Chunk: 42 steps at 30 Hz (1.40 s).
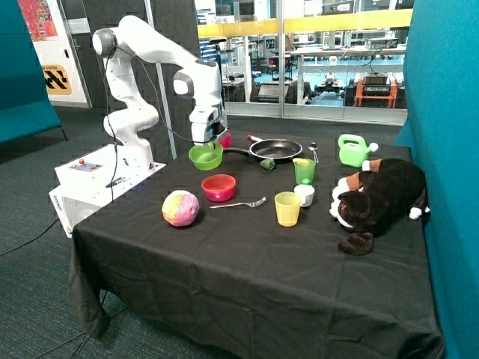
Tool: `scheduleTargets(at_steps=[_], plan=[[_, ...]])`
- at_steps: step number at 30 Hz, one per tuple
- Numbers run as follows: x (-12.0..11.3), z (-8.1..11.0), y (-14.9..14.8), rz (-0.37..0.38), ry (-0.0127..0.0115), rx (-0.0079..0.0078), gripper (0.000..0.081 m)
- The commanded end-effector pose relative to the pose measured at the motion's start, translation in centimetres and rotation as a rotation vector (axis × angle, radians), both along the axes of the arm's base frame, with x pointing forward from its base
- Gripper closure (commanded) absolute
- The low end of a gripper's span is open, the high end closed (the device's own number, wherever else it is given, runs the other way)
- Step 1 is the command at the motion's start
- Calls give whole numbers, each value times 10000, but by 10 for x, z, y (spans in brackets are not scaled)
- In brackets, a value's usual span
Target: Stack the bowls
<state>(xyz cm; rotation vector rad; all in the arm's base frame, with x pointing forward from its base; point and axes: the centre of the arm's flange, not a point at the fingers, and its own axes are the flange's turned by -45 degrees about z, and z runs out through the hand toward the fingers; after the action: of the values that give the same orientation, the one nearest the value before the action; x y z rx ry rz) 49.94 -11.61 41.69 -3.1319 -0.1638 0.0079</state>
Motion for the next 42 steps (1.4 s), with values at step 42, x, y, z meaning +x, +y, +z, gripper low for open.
scheduleTargets(at_steps=[42], plan=[[47, -73, -9, 264, -53, -50, 808]])
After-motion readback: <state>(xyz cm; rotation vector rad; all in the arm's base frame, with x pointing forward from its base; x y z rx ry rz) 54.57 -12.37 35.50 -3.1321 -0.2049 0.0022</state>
